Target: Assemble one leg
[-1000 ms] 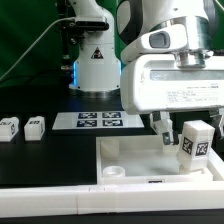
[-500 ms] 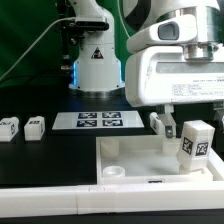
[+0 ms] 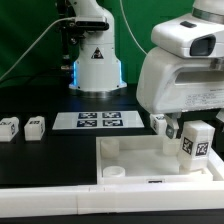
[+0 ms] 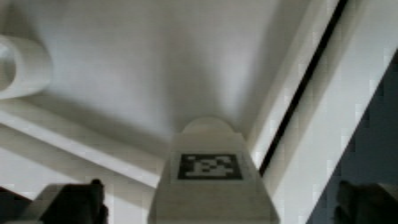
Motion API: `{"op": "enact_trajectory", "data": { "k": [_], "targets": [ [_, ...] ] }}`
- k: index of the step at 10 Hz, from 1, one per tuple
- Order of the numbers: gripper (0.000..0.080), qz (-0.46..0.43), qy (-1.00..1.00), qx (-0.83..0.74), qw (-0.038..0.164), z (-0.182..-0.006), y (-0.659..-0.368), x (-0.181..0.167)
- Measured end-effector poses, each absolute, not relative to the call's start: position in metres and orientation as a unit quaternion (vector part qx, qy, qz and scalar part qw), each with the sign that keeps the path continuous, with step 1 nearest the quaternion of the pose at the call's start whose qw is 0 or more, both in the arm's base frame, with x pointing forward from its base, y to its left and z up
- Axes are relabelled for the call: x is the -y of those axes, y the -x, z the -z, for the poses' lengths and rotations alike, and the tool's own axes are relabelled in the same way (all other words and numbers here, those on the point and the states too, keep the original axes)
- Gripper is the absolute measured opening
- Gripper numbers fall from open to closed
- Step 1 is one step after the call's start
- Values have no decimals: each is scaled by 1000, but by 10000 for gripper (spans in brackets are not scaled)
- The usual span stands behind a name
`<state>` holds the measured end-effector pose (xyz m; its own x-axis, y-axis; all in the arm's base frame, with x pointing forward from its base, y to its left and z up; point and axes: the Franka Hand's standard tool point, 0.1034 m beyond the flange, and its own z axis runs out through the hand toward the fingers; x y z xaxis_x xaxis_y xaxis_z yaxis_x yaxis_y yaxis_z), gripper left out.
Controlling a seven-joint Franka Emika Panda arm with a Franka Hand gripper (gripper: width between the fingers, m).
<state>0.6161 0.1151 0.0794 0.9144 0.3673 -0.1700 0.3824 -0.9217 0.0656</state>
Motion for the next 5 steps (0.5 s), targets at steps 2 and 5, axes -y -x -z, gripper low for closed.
{"op": "enact_trajectory", "data": {
  "k": [2,5],
  "targets": [
    [649,78,-977,-193,49,-78,-616,-116],
    [522,73,-981,-173,50,-78,-616,-118]
  ]
}}
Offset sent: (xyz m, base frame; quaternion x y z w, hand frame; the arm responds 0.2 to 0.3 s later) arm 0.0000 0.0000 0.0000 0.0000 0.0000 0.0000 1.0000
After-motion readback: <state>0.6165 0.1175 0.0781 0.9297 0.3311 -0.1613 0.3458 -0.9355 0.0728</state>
